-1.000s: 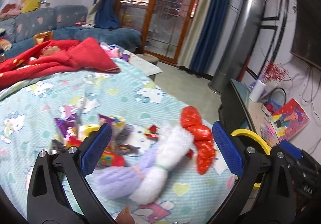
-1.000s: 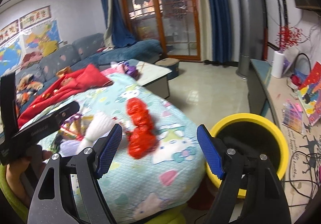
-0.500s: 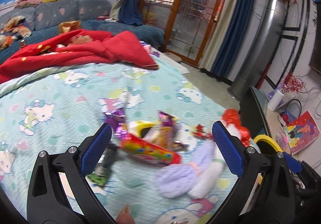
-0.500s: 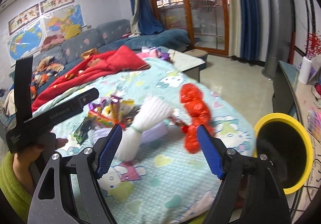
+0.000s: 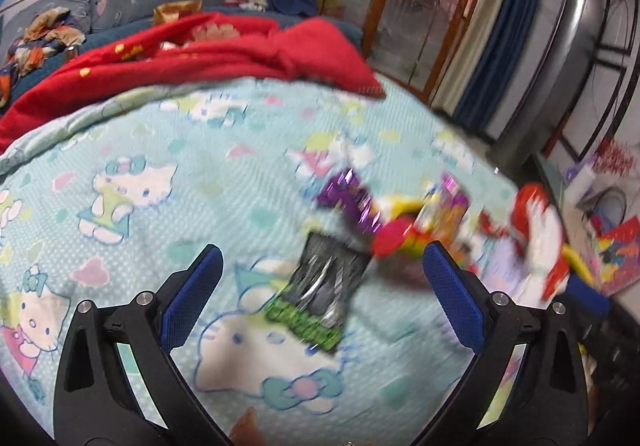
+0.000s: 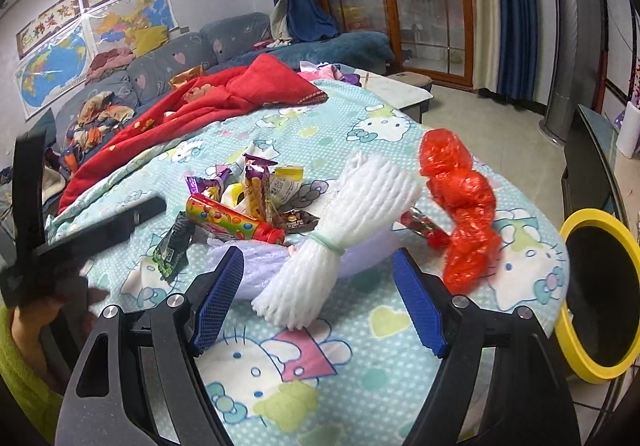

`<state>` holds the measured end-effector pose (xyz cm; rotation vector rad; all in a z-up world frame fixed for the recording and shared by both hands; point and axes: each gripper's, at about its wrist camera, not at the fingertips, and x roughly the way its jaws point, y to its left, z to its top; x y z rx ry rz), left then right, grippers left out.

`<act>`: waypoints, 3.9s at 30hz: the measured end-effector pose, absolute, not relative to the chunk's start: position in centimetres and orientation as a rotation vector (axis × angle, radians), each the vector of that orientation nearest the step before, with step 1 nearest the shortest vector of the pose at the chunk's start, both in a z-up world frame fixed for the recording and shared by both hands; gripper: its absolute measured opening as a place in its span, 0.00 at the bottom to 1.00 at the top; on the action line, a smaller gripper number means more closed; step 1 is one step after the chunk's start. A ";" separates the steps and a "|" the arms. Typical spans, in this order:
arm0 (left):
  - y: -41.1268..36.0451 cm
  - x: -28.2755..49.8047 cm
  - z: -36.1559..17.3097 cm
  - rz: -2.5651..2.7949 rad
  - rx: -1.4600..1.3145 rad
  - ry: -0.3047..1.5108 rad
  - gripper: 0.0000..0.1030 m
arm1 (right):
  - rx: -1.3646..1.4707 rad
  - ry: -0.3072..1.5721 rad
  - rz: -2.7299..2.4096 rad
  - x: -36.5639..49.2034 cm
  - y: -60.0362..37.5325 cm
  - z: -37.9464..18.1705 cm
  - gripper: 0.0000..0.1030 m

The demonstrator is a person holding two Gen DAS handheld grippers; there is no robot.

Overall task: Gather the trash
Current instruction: 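Grasp the green-pea snack packet with the left tool while the right tool grasps the white foam net, then carry packet and foam net over the yellow bin and open both tools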

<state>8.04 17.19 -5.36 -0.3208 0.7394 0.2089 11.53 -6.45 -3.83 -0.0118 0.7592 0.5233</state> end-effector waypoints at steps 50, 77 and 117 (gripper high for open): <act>15.4 6.5 -2.1 0.075 -0.342 0.660 0.19 | 0.026 0.837 0.607 12.1 -13.3 -2.9 0.21; 2.6 9.0 0.1 -0.181 -0.247 0.653 0.19 | 0.172 0.710 0.455 15.0 -22.3 1.0 0.21; -19.1 15.3 -2.6 -0.593 0.031 0.727 0.19 | 0.385 0.772 -0.029 19.1 -43.4 -4.7 0.21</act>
